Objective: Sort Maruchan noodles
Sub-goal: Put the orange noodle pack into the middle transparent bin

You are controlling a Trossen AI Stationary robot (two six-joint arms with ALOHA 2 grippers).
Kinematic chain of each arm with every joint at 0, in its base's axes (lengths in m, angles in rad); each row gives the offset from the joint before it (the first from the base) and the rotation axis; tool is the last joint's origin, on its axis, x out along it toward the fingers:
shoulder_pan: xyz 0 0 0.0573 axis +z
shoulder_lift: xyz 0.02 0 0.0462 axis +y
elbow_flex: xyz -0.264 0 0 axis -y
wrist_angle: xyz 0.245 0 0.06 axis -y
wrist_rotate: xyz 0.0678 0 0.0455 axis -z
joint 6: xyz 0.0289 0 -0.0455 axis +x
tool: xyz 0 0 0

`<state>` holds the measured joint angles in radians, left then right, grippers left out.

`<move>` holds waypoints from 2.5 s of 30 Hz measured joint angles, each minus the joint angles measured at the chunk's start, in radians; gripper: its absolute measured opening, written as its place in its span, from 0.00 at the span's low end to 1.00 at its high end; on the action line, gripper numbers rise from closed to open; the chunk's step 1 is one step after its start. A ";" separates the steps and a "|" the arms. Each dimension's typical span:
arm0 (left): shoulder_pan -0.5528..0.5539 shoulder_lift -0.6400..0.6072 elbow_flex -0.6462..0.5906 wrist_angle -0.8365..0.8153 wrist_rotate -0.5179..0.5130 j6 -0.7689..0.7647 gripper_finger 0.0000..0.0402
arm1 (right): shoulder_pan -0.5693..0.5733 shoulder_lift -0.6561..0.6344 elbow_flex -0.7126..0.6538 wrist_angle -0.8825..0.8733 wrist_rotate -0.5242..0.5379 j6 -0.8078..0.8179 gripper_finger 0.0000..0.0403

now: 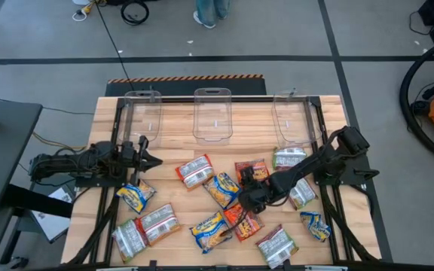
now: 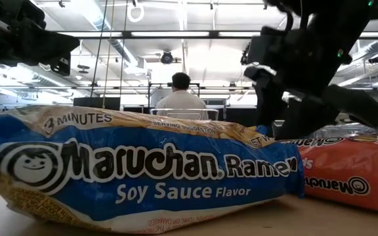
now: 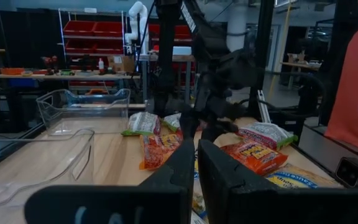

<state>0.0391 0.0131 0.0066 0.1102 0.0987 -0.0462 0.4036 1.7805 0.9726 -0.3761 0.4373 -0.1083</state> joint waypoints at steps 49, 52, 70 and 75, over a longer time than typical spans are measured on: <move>-0.630 0.782 0.030 0.942 -0.388 0.025 0.17 | -0.126 -0.226 0.003 0.619 0.242 0.503 0.01; -0.629 0.909 0.084 0.952 -0.442 -0.025 0.25 | -0.126 -0.186 -0.048 0.782 0.275 0.493 0.01; -0.581 1.534 0.412 0.916 -0.854 -0.346 0.48 | -0.131 0.151 -0.071 1.607 0.195 0.147 0.02; -0.563 1.668 0.476 0.918 -0.951 -0.440 0.48 | -0.128 0.165 -0.071 1.609 0.162 0.074 0.02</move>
<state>-0.5240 1.6813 0.4828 1.0283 -0.8521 -0.4859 0.2757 1.9453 0.9012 1.2329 0.5990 -0.0339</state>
